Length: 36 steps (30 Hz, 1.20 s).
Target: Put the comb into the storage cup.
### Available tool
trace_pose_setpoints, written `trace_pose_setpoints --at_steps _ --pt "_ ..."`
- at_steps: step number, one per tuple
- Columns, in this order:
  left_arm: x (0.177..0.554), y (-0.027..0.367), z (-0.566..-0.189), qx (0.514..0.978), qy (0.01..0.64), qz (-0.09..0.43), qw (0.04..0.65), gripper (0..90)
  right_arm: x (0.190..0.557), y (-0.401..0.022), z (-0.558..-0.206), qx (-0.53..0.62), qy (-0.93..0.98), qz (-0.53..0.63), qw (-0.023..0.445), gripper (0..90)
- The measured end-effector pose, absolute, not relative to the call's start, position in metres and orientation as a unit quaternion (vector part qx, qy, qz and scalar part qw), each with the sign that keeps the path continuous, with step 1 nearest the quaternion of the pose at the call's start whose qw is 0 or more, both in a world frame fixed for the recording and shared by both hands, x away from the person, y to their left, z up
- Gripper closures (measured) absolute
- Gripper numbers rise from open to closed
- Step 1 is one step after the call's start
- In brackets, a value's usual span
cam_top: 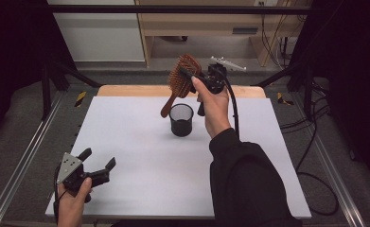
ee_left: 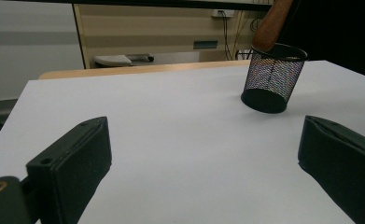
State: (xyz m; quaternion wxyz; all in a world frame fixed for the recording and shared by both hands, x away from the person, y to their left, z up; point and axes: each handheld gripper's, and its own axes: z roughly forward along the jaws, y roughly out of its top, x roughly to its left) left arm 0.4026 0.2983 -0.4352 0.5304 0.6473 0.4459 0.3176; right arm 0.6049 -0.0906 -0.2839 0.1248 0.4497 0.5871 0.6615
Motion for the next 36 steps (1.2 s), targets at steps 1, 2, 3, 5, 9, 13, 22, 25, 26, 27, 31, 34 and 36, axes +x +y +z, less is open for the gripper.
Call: trace_pose_setpoints --at_steps 1,2,3,5,9,13,22,25,26,27,31,34,36 --pt "0.403 0.298 -0.435 0.647 0.446 0.318 0.53 3.0 0.606 -0.091 -0.283 0.45 0.585 0.662 0.129 51.4" --pt "0.403 0.299 -0.435 0.647 0.446 0.317 0.531 3.0 0.606 -0.091 -0.283 0.45 0.585 0.662 0.129 51.4" --pt "0.403 0.299 -0.435 0.647 0.447 0.317 0.53 3.0 0.607 -0.093 -0.282 0.456 0.579 0.659 0.147 51.4" --pt "0.403 0.299 -0.436 0.647 0.446 0.317 0.53 3.0 0.608 -0.095 -0.281 0.459 0.576 0.659 0.154 51.5" --pt "0.403 0.299 -0.436 0.649 0.446 0.317 0.529 3.0 0.612 -0.103 -0.28 0.468 0.56 0.665 0.157 51.4" --pt "0.404 0.299 -0.436 0.65 0.445 0.315 0.53 3.2 0.614 -0.106 -0.281 0.471 0.557 0.666 0.159 51.3" --pt "0.404 0.297 -0.436 0.656 0.44 0.311 0.529 3.3 0.614 -0.114 -0.279 0.474 0.547 0.666 0.179 51.2" --pt "0.404 0.297 -0.437 0.658 0.439 0.308 0.529 3.5 0.615 -0.117 -0.28 0.473 0.546 0.667 0.183 51.1" --pt "0.404 0.297 -0.437 0.659 0.439 0.308 0.528 3.5 0.616 -0.118 -0.28 0.473 0.546 0.667 0.182 51.1" --pt "0.404 0.296 -0.437 0.659 0.438 0.308 0.528 3.5 0.616 -0.119 -0.28 0.473 0.547 0.665 0.184 51.1" --pt "0.404 0.296 -0.437 0.659 0.438 0.308 0.529 3.5 0.616 -0.12 -0.281 0.473 0.55 0.663 0.189 51.0" --pt "0.404 0.297 -0.437 0.659 0.438 0.308 0.529 3.5 0.616 -0.121 -0.281 0.471 0.551 0.662 0.191 51.0" --pt "0.404 0.297 -0.437 0.659 0.438 0.307 0.529 3.5 0.616 -0.121 -0.281 0.469 0.552 0.661 0.194 50.9"
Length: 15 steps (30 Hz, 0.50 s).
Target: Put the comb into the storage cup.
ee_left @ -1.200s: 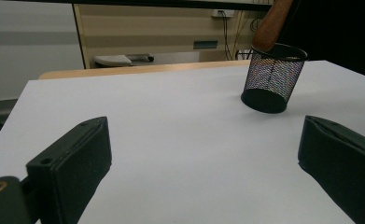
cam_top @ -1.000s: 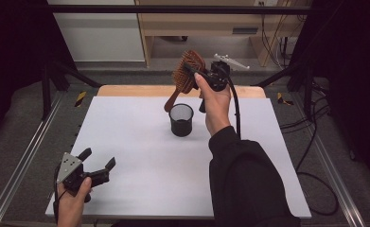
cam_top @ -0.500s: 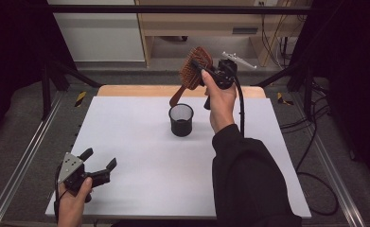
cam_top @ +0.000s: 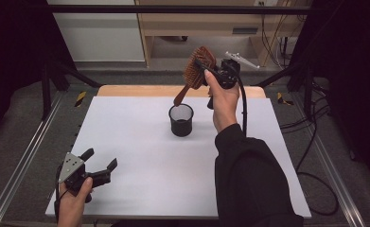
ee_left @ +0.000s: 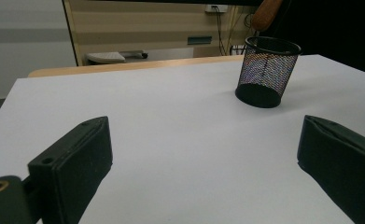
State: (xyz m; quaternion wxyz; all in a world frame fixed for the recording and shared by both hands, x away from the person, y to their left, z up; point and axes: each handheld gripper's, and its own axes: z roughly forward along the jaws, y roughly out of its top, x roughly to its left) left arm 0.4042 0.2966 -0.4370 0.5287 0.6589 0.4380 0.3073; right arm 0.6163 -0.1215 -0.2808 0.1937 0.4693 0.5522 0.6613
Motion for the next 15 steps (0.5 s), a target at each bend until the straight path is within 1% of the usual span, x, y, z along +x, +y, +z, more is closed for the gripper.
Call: trace_pose_setpoints --at_steps 6,15 --pt "0.4044 0.2961 -0.4372 0.66 0.437 0.306 0.529 3.5 0.6153 -0.1258 -0.2805 0.468 0.553 0.657 0.209 50.9" --pt "0.4045 0.2951 -0.4376 0.664 0.434 0.302 0.529 3.5 0.6153 -0.1275 -0.2845 0.464 0.561 0.651 0.214 50.7"
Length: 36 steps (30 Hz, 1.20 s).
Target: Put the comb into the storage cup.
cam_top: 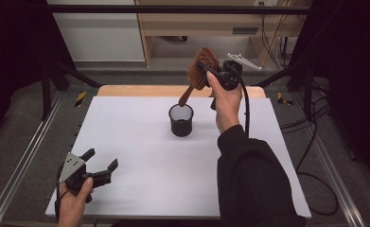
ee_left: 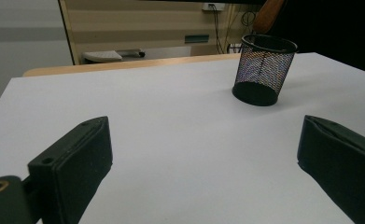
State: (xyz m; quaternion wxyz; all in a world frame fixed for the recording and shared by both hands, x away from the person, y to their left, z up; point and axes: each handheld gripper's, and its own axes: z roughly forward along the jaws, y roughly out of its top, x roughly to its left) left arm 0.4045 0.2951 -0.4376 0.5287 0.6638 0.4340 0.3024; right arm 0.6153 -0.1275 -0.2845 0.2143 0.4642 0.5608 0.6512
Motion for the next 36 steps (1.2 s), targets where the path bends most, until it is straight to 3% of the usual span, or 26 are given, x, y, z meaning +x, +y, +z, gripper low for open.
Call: trace_pose_setpoints --at_steps 36 --pt "0.404 0.293 -0.437 0.672 0.423 0.305 0.526 3.6 0.619 -0.111 -0.321 0.458 0.618 0.608 0.196 50.1"
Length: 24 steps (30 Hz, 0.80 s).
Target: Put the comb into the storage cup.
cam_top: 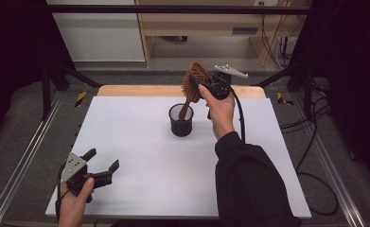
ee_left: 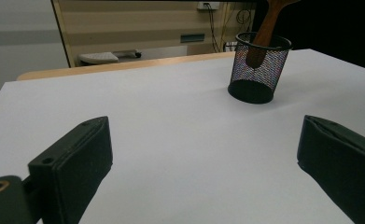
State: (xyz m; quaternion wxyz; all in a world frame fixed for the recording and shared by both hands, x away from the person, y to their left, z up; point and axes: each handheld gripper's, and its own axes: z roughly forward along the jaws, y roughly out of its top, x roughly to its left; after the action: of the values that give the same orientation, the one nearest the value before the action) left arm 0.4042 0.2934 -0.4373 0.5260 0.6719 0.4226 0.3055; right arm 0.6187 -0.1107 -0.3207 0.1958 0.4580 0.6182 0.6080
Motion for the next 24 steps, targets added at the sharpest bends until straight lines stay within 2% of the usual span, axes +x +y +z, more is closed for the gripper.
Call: trace_pose_setpoints --at_steps 24 --pt "0.404 0.293 -0.437 0.673 0.422 0.305 0.526 3.8 0.616 -0.097 -0.345 0.456 0.635 0.597 0.18 49.9"
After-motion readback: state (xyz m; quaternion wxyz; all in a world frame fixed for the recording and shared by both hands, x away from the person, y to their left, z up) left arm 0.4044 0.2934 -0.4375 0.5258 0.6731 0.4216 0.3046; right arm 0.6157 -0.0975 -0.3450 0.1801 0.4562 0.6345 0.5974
